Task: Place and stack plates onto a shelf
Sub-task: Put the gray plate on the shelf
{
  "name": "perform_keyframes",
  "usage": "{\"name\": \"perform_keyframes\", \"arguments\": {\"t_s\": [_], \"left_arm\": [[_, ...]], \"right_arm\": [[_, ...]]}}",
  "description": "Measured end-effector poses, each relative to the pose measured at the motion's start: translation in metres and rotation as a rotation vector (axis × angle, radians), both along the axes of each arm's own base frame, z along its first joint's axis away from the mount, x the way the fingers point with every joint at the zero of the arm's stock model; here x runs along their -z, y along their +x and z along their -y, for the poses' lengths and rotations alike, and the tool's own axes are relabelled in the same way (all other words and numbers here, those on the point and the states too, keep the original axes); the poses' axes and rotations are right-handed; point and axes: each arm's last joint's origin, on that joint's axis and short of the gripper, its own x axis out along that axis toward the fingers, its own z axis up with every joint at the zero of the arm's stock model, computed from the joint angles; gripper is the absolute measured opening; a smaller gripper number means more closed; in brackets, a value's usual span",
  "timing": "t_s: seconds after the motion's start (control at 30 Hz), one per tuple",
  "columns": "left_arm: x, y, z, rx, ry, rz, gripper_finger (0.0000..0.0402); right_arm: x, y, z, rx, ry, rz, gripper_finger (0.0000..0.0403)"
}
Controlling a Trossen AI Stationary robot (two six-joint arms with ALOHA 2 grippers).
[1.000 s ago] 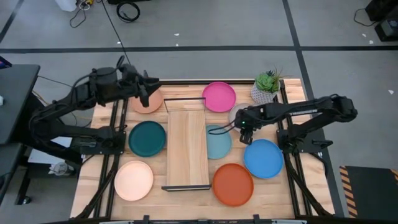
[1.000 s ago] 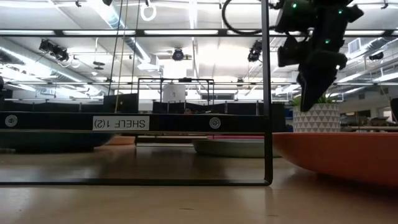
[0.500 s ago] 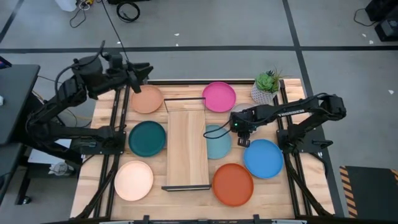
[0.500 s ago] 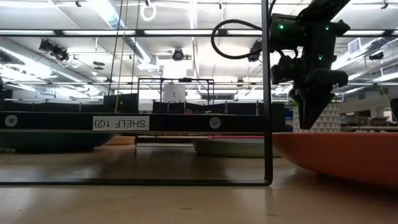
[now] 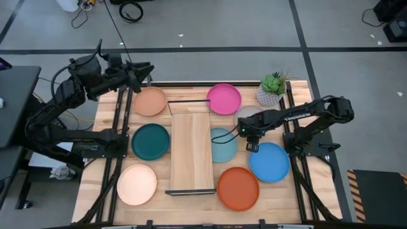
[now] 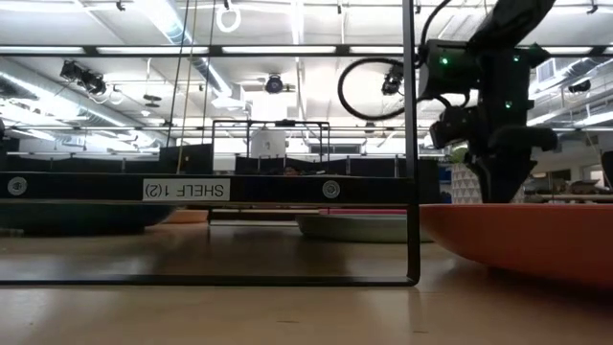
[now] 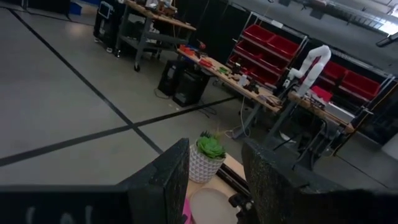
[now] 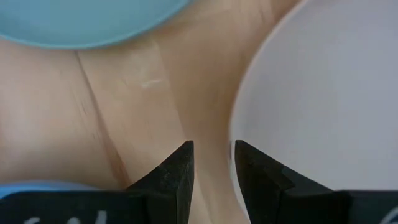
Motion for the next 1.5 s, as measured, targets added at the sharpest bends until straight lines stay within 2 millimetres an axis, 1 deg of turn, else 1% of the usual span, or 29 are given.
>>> {"name": "perform_keyframes", "arguments": {"t_s": [0.13, 0.23, 0.43, 0.6, 0.67, 0.8, 0.93, 1.2, 1.33, 1.5], "left_arm": [[0.001, 0.000, 0.000, 0.000, 0.002, -0.008, 0.0156], [0.001, 0.000, 0.000, 0.000, 0.004, -0.010, 0.0156], [0.001, 0.000, 0.000, 0.001, 0.011, -0.015, 0.0156], [0.001, 0.000, 0.000, 0.001, 0.011, -0.014, 0.0156], [0.001, 0.000, 0.000, 0.001, 0.005, -0.010, 0.0156], [0.000, 0.000, 0.000, 0.017, 0.005, -0.005, 0.0156], [-0.002, 0.000, 0.001, 0.034, 0.013, 0.012, 0.0156], [-0.005, 0.000, 0.001, 0.036, 0.063, 0.016, 0.0156], [-0.004, 0.000, 0.001, 0.053, 0.067, 0.009, 0.0156], [-0.004, 0.001, 0.002, 0.161, 0.062, 0.015, 0.0156]], "right_arm": [[0.003, -0.001, 0.000, 0.012, -0.014, 0.005, 0.0120], [0.005, -0.001, 0.000, 0.013, -0.018, 0.018, 0.0109], [0.014, -0.006, 0.000, 0.028, -0.013, 0.021, 0.0060], [0.014, -0.006, 0.000, 0.035, -0.024, 0.024, 0.0019], [0.014, -0.006, 0.000, 0.036, -0.025, 0.026, 0.0014], [0.012, -0.004, 0.000, 0.035, -0.019, 0.032, 0.0015], [-0.001, 0.004, 0.000, 0.026, -0.007, 0.033, 0.0024], [-0.034, 0.016, -0.001, 0.039, 0.002, 0.027, 0.0014], [-0.051, 0.026, -0.009, 0.014, 0.002, 0.071, 0.0016], [-0.078, 0.038, -0.027, -0.075, 0.000, 0.138, 0.0016]]}}
